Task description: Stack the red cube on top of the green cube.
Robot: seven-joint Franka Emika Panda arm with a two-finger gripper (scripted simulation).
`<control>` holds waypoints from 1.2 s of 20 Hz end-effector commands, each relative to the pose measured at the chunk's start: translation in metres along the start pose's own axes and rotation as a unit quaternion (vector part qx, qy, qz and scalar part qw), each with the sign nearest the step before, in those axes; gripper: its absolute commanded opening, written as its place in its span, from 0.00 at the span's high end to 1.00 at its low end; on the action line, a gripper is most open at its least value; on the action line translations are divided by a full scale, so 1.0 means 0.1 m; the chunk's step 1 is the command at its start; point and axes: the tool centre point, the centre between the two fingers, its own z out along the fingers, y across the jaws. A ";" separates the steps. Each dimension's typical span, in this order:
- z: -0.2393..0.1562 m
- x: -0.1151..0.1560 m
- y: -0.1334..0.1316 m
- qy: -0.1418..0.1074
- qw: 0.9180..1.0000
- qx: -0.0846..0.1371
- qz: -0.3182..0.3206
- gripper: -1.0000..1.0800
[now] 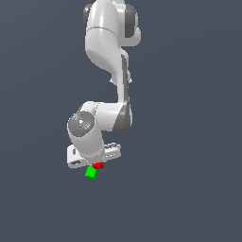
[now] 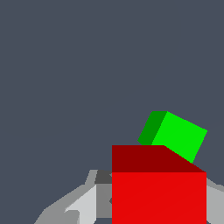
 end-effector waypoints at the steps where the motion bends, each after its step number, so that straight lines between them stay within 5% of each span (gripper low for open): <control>1: 0.03 0.05 0.11 0.000 1.000 0.000 0.000 1.00; 17: 0.10 0.18 0.36 0.000 1.000 0.000 0.000 1.00; 18: 0.10 0.18 0.36 0.000 1.000 0.000 0.000 0.04; 24: 0.10 0.18 0.36 0.000 1.000 0.000 0.000 0.04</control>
